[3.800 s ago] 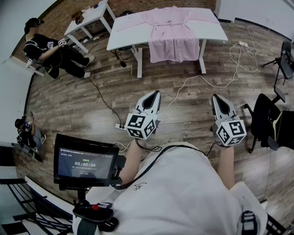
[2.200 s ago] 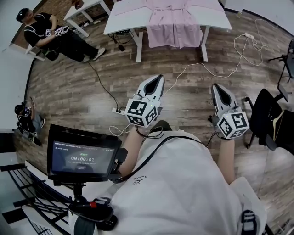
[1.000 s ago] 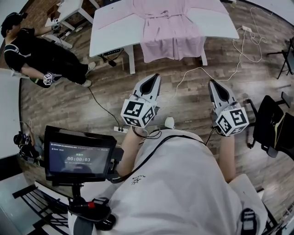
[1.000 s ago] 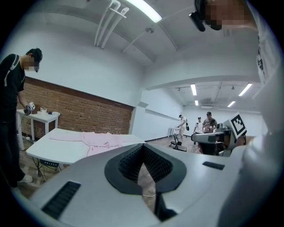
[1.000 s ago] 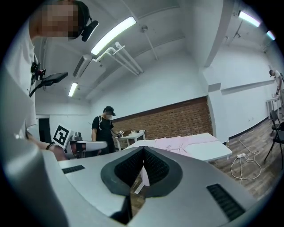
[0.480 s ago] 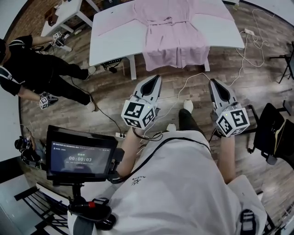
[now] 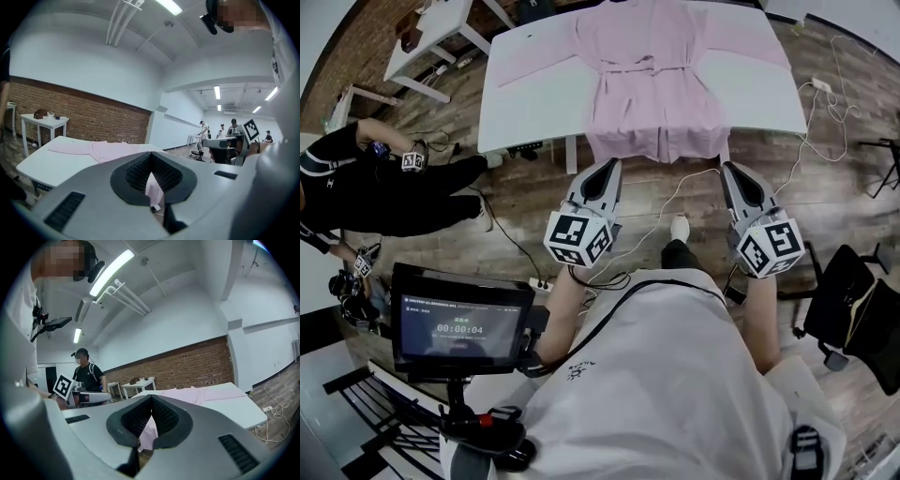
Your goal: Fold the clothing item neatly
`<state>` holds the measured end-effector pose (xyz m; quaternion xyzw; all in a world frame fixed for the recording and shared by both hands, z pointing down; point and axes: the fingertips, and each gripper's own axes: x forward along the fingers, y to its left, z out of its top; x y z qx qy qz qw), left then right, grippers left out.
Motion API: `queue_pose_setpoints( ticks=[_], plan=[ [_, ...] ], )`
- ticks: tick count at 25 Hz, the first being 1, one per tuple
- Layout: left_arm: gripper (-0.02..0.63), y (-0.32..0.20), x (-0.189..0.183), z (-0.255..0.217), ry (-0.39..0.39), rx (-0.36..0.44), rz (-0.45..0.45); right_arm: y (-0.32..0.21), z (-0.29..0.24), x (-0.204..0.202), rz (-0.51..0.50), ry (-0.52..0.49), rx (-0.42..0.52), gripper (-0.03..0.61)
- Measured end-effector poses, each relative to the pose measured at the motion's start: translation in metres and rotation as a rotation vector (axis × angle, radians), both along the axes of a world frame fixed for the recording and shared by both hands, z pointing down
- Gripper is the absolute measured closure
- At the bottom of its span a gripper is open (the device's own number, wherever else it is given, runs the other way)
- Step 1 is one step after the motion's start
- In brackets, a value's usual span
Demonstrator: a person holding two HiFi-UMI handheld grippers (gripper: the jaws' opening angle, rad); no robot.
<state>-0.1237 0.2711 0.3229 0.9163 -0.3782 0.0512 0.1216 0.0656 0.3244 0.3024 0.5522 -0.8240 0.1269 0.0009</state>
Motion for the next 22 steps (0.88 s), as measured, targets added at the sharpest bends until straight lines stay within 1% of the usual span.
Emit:
queue_pose_setpoints(
  ticks=[4, 10, 14, 16, 19, 22],
  plan=[
    [0.611, -0.036, 0.021, 0.002, 0.000, -0.021, -0.029, -0.040, 0.004, 0.023, -0.033, -0.010, -0.017, 0.575],
    [0.611, -0.081, 0.052, 0.010, 0.042, -0.056, -0.064, -0.093, 0.013, 0.062, -0.086, -0.016, -0.025, 0.575],
    [0.612, -0.108, 0.060, 0.017, 0.047, -0.083, -0.101, -0.126, 0.025, 0.078, -0.111, -0.015, -0.040, 0.575],
    [0.611, -0.114, 0.064, 0.012, 0.041, -0.076, -0.105, -0.131, 0.021, 0.083, -0.111, -0.024, -0.035, 0.575],
    [0.611, -0.119, 0.073, 0.000, 0.013, -0.036, -0.091, -0.134, 0.018, 0.084, -0.116, -0.029, -0.031, 0.575],
    [0.611, -0.131, 0.077, -0.004, 0.021, -0.025, -0.070, -0.144, 0.022, 0.080, -0.121, -0.033, -0.038, 0.575]
  ],
)
